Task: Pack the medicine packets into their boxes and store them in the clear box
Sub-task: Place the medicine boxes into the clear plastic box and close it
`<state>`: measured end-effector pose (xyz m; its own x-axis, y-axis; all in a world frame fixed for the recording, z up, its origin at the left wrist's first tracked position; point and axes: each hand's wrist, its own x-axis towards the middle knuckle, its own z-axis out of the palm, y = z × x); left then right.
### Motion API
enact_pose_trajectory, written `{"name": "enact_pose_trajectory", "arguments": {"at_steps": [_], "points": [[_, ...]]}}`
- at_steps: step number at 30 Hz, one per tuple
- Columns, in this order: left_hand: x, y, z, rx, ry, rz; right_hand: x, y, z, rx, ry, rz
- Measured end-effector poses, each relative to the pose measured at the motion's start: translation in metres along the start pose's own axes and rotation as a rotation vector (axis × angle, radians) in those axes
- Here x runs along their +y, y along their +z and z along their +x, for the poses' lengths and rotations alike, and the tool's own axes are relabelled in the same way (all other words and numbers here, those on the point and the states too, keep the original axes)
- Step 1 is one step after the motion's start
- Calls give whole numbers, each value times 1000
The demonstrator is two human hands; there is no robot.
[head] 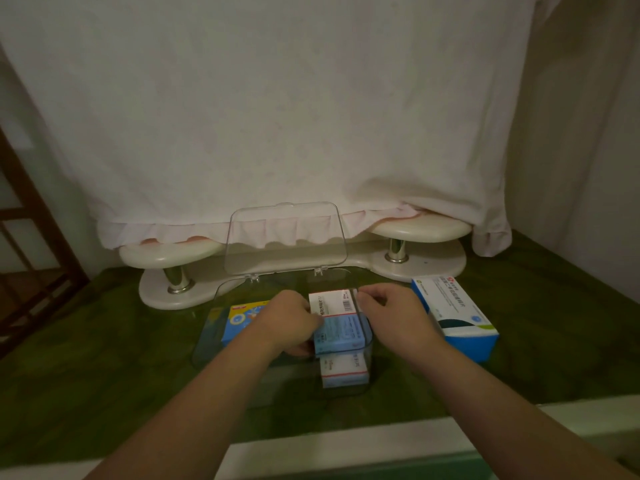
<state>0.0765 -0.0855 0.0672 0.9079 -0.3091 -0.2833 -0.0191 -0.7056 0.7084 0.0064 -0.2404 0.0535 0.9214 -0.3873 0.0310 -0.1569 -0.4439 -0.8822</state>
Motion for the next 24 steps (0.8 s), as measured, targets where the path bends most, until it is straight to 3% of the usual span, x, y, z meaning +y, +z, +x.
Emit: {"name": "enact_pose_trajectory", "arguments": {"at_steps": [15, 21, 24], "points": [[2, 4, 8, 14, -39, 64, 0, -1, -1, -30, -11, -44], [6, 2, 6, 80, 27, 243, -2, -4, -2, -42, -17, -41], [13, -10, -1, 146, 96, 285, -2, -7, -3, 47, -36, -7]]}}
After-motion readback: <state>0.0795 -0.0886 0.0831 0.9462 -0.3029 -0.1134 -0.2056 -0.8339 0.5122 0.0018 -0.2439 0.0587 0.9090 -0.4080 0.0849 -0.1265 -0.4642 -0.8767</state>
